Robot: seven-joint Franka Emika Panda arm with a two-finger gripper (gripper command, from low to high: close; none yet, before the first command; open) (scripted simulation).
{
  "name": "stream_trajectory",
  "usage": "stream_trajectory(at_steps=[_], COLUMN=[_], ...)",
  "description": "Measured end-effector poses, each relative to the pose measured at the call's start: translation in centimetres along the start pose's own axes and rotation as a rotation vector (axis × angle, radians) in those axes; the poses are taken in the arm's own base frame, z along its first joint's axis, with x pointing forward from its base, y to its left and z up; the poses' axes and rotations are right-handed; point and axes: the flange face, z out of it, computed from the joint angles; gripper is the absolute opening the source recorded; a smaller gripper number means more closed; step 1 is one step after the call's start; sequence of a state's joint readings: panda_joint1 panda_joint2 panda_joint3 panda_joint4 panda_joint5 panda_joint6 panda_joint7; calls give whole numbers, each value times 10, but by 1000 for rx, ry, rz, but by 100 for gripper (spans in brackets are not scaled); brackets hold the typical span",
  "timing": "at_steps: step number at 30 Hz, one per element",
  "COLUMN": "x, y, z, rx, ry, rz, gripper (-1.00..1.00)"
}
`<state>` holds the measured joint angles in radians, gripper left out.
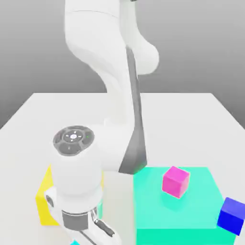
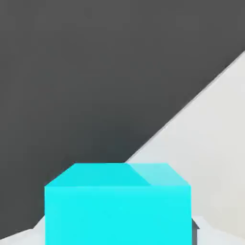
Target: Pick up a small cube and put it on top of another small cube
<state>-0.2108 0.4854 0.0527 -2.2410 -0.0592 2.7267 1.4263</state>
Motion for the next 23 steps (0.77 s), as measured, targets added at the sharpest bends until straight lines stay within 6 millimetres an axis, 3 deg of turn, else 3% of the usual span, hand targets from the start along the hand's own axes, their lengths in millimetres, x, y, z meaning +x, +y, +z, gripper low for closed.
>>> stream_trajectory(at_steps=[3,4,10,15,16,17,19,20,23], x=[-1,-14,-153,-276,-298,-308,-317,-318,-318], y=[0,-4,-22,-1,7,10,13,14,14], z=[-40,-52,-117,-171,-178,-173,-144,-132,-132], rx=[0,1,4,2,1,0,-1,-1,-1], ry=[0,-2,-13,-10,-8,-6,-4,-4,-4], rz=[-3,-49,-531,-958,-1034,-1073,-1102,-1107,-1107], gripper=[-100,-100,-100,-100,-100,-100,-100,100,100])
